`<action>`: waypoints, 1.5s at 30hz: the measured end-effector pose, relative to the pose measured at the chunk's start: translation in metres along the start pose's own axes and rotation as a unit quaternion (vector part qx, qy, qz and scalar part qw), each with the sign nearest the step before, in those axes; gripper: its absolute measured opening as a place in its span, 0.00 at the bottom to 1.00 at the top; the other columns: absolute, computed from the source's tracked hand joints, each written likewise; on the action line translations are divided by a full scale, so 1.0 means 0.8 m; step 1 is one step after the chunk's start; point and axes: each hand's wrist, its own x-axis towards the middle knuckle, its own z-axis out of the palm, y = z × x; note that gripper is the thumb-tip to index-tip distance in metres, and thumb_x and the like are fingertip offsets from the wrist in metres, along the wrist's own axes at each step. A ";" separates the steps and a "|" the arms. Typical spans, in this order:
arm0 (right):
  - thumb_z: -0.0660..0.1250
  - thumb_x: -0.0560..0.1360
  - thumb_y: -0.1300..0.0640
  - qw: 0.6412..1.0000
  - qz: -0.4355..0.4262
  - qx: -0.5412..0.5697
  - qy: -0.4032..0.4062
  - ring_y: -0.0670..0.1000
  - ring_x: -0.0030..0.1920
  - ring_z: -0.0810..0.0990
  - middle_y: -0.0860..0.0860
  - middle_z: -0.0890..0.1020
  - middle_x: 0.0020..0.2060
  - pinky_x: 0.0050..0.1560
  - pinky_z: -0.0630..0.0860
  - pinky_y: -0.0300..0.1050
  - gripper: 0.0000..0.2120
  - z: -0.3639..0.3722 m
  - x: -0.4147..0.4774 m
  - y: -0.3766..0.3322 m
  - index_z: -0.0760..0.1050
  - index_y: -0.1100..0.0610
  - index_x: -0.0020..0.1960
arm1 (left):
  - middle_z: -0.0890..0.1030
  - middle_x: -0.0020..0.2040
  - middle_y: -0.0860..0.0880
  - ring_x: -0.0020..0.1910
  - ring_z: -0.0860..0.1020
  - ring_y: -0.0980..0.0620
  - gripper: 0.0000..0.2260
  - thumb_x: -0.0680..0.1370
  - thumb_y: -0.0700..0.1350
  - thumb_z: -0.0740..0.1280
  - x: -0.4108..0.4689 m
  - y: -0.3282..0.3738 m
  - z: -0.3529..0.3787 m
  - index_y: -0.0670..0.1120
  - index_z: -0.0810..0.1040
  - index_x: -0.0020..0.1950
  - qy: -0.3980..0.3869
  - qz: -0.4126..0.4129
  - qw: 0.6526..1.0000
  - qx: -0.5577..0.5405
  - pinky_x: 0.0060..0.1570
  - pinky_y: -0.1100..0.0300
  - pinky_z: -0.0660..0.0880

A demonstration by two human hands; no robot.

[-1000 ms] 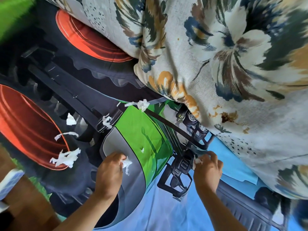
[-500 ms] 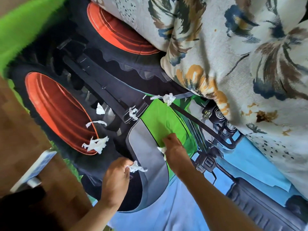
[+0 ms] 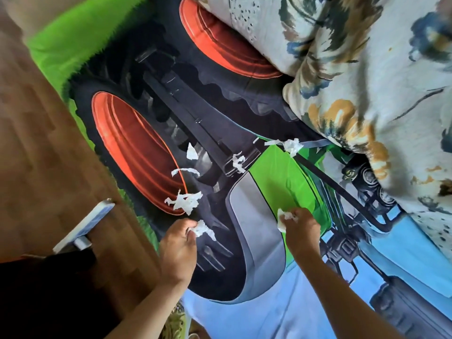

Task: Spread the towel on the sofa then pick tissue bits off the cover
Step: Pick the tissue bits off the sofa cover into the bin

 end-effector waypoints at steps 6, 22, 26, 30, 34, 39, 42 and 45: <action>0.66 0.72 0.67 1.000 -0.020 0.011 -0.014 0.55 0.39 0.72 0.63 0.80 0.42 0.37 0.61 0.37 0.03 0.019 -0.001 -0.030 0.77 0.67 0.45 | 0.84 0.37 0.48 0.43 0.79 0.43 0.14 0.61 0.27 0.73 0.049 0.006 -0.024 0.44 0.83 0.38 0.012 0.133 0.983 0.128 0.44 0.49 0.78; 0.58 0.70 0.73 0.960 -0.252 -0.103 -0.061 0.56 0.61 0.71 0.55 0.67 0.70 0.56 0.68 0.39 0.09 0.084 0.055 -0.130 0.75 0.65 0.43 | 0.79 0.31 0.54 0.32 0.79 0.52 0.16 0.53 0.34 0.79 0.096 -0.015 -0.015 0.49 0.79 0.31 -0.113 0.212 0.952 0.191 0.22 0.64 0.75; 0.57 0.71 0.70 0.906 -0.312 -0.255 -0.126 0.52 0.70 0.63 0.55 0.72 0.65 0.65 0.62 0.41 0.13 0.105 0.080 -0.140 0.74 0.59 0.51 | 0.79 0.32 0.55 0.33 0.80 0.52 0.17 0.53 0.33 0.79 0.101 -0.019 -0.012 0.50 0.79 0.33 -0.121 0.202 0.952 0.193 0.23 0.63 0.76; 0.58 0.66 0.74 0.914 -0.309 -0.250 -0.083 0.61 0.50 0.73 0.61 0.78 0.47 0.52 0.67 0.49 0.12 0.110 0.078 -0.148 0.75 0.63 0.43 | 0.80 0.33 0.55 0.33 0.80 0.51 0.17 0.56 0.33 0.77 0.103 -0.016 -0.008 0.51 0.80 0.36 -0.120 0.174 0.959 0.189 0.22 0.62 0.76; 0.59 0.66 0.74 0.967 -0.220 -0.123 -0.045 0.58 0.42 0.74 0.61 0.79 0.39 0.38 0.61 0.43 0.10 0.095 0.080 -0.147 0.75 0.63 0.39 | 0.81 0.35 0.53 0.34 0.81 0.50 0.19 0.59 0.32 0.75 0.104 -0.009 -0.008 0.50 0.80 0.44 -0.136 0.121 0.966 0.186 0.24 0.58 0.77; 0.62 0.69 0.73 0.987 -0.076 -0.015 0.144 0.63 0.49 0.75 0.64 0.80 0.46 0.46 0.67 0.50 0.12 0.033 0.131 -0.136 0.77 0.64 0.49 | 0.82 0.39 0.52 0.41 0.82 0.49 0.11 0.65 0.34 0.71 0.111 0.002 -0.008 0.50 0.80 0.40 -0.163 0.077 0.968 0.176 0.34 0.55 0.77; 0.60 0.71 0.73 0.984 -0.046 -0.062 0.158 0.64 0.55 0.71 0.66 0.75 0.53 0.52 0.64 0.50 0.16 0.011 0.162 -0.123 0.76 0.64 0.55 | 0.81 0.38 0.50 0.39 0.82 0.48 0.11 0.66 0.33 0.71 0.113 0.004 -0.007 0.50 0.80 0.38 -0.170 0.080 0.966 0.179 0.33 0.54 0.77; 0.59 0.77 0.61 0.979 -0.043 -0.183 0.080 0.62 0.63 0.65 0.64 0.69 0.64 0.60 0.58 0.49 0.17 0.018 0.175 -0.120 0.67 0.61 0.66 | 0.79 0.30 0.50 0.28 0.80 0.49 0.15 0.57 0.30 0.75 0.113 0.003 -0.006 0.49 0.78 0.31 -0.173 0.111 0.958 0.202 0.22 0.59 0.74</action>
